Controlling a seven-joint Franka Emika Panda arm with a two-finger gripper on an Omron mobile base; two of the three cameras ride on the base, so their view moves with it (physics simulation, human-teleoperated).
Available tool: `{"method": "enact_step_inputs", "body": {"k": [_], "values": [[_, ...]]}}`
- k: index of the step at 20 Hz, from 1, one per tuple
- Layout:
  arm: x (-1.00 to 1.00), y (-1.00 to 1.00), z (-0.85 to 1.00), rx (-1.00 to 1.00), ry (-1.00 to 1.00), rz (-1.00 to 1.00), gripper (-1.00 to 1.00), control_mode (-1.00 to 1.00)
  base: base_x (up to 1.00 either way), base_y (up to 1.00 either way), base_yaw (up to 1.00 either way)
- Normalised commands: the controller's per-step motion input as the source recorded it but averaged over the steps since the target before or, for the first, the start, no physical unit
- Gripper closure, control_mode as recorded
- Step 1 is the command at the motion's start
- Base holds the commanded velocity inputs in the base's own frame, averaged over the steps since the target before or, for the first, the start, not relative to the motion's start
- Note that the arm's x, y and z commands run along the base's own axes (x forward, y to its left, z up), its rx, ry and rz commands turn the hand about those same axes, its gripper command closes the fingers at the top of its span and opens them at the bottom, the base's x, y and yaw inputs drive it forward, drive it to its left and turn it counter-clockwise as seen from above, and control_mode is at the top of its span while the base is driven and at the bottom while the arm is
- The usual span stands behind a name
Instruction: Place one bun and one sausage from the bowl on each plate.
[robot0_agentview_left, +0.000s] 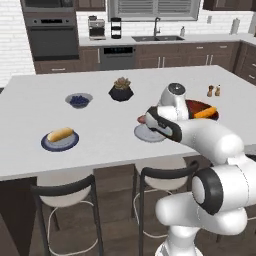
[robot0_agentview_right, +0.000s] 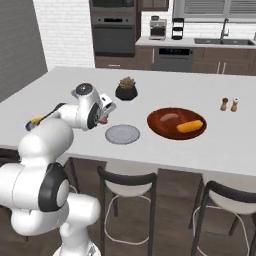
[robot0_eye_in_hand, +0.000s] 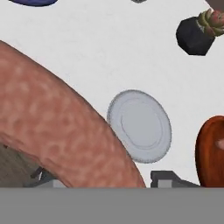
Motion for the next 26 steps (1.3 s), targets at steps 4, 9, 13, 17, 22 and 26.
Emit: {"method": "enact_step_inputs", "body": {"k": [4,9,13,17,22,26], "values": [[0.00,0.00,0.00,0.00,0.00,0.00,1.00,1.00,0.80,1.00,0.00],[0.00,0.00,0.00,0.00,0.00,0.00,1.00,1.00,0.98,0.89,-0.07],[0.07,0.67,-0.14,-0.08,0.04,0.31,1.00,-1.00,0.00,0.00,0.00],[-0.01,1.00,-0.61,-0.06,0.17,0.61,1.00,-1.00,0.00,0.00,0.00],[-0.03,0.82,-0.97,-0.05,0.12,0.50,1.00,-1.00,0.00,0.00,0.00],[-0.13,0.14,-0.58,-0.15,0.13,0.24,1.00,-1.00,0.00,0.00,0.00]]}}
